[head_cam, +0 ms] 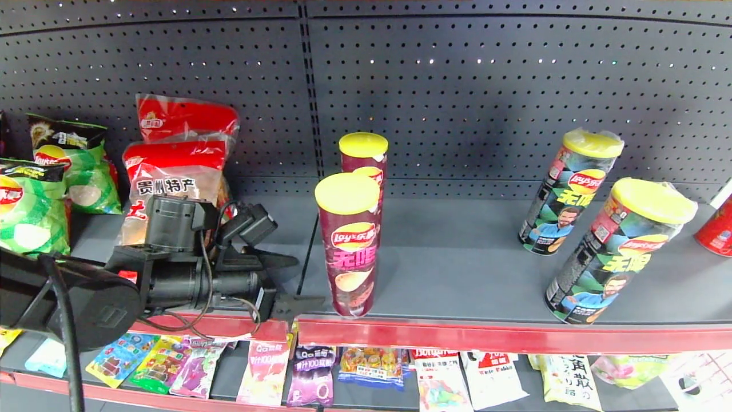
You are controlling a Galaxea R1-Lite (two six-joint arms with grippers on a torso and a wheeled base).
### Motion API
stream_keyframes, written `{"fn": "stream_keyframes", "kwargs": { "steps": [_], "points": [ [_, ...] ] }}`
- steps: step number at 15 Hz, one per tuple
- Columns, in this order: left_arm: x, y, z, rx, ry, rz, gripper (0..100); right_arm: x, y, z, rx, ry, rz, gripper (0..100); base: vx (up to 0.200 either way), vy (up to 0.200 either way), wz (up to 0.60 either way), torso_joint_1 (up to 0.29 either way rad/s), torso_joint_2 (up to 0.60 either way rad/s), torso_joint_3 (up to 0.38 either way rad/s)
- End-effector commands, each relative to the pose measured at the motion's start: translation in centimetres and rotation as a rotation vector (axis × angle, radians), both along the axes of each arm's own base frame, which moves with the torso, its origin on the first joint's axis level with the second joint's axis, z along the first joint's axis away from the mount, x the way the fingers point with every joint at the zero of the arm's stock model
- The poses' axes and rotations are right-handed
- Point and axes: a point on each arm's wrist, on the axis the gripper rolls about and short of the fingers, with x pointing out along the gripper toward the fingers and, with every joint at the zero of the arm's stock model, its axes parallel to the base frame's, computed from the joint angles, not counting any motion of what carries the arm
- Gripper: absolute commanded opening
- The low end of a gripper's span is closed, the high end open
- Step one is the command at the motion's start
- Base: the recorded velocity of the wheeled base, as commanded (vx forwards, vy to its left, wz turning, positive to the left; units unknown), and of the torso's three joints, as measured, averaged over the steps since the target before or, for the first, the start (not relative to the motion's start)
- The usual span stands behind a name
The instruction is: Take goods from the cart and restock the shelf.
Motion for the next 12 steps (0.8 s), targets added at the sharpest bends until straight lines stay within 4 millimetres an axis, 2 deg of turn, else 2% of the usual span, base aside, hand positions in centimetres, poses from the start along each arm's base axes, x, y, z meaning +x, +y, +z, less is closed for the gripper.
{"fn": "stream_keyframes", "kwargs": {
  "steps": [1,12],
  "points": [
    [-0.1,0.0,0.4,-0.004,-0.012,0.001,100,0.1,0.0,0.0,-0.001,0.002,0.001,100,0.000,0.000,0.00,0.000,0.00,0.000],
    [2.6,-0.8,0.5,-0.005,-0.043,0.018,100,0.3,0.1,0.0,-0.003,0.014,0.003,100,0.000,0.000,0.00,0.000,0.00,0.000]
  ]
}}
